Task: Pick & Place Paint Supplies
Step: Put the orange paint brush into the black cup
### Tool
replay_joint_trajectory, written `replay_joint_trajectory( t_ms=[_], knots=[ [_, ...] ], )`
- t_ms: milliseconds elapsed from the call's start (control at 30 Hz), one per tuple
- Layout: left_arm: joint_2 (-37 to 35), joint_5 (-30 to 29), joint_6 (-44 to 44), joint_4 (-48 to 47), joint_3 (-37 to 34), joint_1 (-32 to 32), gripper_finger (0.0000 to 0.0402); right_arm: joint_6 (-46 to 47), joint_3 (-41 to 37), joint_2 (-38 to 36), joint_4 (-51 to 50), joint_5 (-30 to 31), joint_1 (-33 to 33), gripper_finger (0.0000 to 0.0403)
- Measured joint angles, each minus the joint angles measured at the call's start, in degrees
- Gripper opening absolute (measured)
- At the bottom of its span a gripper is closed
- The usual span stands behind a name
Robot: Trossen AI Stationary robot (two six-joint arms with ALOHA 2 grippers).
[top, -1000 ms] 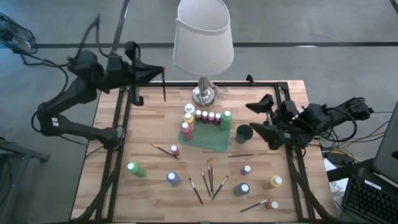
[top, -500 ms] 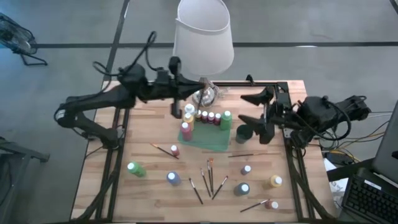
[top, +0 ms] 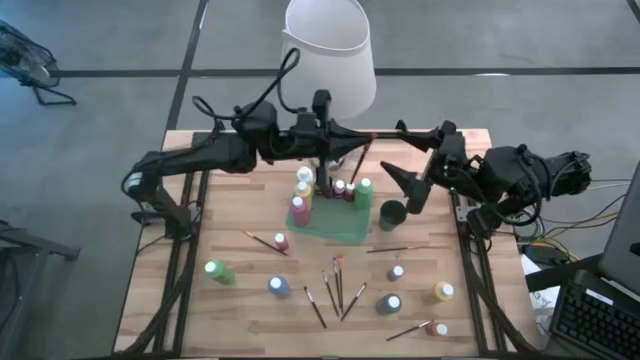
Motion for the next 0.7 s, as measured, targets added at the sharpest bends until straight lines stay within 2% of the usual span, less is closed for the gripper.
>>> replay_joint_trajectory(
  t_ms=[467,567,700],
  knots=[
    [8.81,3.21,-0.39,-0.23,8.29,0.00,0.0000,1.29,-0.29,0.56,0.09,0.30,-0.37,0.0358],
    [8.82,3.24,-0.01,-0.12,8.38,0.00,0.0000,1.55,-0.40,0.29,0.06,0.43,-0.37,0.0335],
    [8.82,3.26,-0.02,-0.20,8.38,0.00,0.0000,1.70,-0.40,0.15,0.16,0.44,-0.64,0.0285]
  ],
)
